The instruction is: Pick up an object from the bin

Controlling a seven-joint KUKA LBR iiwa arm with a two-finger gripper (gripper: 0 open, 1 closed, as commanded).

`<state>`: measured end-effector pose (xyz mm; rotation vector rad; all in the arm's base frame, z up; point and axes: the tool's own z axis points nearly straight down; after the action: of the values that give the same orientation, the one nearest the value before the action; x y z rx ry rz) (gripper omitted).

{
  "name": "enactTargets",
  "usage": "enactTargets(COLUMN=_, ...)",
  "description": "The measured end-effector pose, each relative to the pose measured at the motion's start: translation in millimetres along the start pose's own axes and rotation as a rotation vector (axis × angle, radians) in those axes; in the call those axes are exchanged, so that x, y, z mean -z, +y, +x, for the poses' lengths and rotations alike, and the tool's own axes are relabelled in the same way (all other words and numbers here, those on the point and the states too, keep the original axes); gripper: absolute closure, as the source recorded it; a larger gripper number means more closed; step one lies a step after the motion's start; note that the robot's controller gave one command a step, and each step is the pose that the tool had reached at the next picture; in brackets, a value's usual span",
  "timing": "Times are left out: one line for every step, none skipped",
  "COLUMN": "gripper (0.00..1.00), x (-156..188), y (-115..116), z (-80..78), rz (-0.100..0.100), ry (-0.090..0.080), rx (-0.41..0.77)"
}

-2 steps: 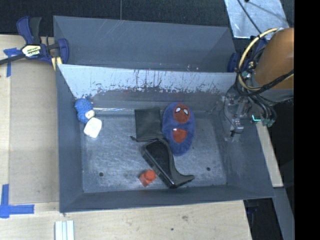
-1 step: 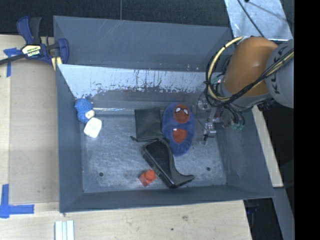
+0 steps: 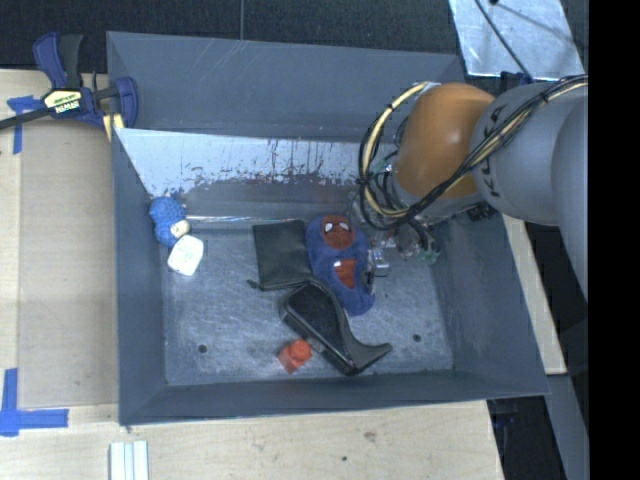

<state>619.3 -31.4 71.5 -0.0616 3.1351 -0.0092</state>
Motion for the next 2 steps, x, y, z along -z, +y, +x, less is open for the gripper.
enactTargets(gripper=0.0, x=5.0, y=63.9, z=7.3, rz=-0.001, ry=-0.019, rx=0.179)
enactTargets(gripper=0.0, x=2.4, y=20.2, z=5.3, rz=-0.003, ry=-0.013, rx=0.541)
